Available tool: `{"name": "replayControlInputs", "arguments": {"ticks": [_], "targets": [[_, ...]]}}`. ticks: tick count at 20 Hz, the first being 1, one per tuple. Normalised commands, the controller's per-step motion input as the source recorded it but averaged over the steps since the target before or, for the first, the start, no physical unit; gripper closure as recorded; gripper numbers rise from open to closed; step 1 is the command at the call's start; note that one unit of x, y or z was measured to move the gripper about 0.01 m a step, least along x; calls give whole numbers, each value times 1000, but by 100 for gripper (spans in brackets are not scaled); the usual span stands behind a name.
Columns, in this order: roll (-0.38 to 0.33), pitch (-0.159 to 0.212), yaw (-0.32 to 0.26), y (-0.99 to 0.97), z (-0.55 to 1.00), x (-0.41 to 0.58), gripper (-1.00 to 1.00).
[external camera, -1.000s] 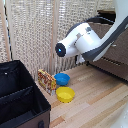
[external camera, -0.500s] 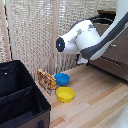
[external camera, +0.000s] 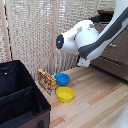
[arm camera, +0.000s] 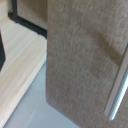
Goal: Kindly move your gripper toward the top drawer's handle. With caution, hold the handle robustly using your gripper and pull open the top drawer. Let the handle go. Relocate your gripper to the bowl placed in the background. Gently hold the bowl using your gripper. Bring the gripper and the bowl to the ajar drawer. Softly release the bowl into it.
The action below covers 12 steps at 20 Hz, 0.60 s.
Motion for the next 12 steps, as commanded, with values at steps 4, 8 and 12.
{"name": "replayControlInputs", "arguments": {"ticks": [4, 8, 12], "targets": [[259, 64, -243, 183, 102, 1, -100], [263, 53, -241, 196, 115, 2, -100], [275, 15, -241, 199, 201, 0, -100]]}}
